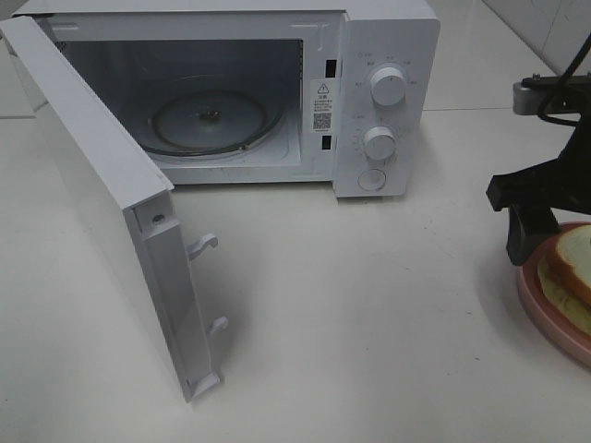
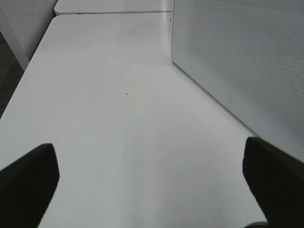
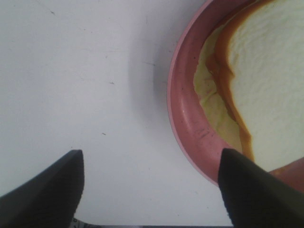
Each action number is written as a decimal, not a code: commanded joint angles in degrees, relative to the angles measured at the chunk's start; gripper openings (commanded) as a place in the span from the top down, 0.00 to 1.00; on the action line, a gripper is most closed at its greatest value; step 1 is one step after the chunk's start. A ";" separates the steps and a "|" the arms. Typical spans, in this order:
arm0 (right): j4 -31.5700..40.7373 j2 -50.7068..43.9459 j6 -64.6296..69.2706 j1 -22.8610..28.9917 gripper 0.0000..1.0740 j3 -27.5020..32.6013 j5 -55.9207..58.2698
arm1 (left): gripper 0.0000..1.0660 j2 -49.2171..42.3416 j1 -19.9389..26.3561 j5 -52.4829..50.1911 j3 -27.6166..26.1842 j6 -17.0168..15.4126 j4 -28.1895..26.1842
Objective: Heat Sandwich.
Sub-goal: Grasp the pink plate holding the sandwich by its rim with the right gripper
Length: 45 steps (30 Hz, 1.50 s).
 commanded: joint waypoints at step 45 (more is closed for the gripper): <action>-5.33 23.84 3.38 -0.34 0.39 2.06 -13.24 | 0.08 -1.26 0.23 -0.69 0.17 -0.29 -0.46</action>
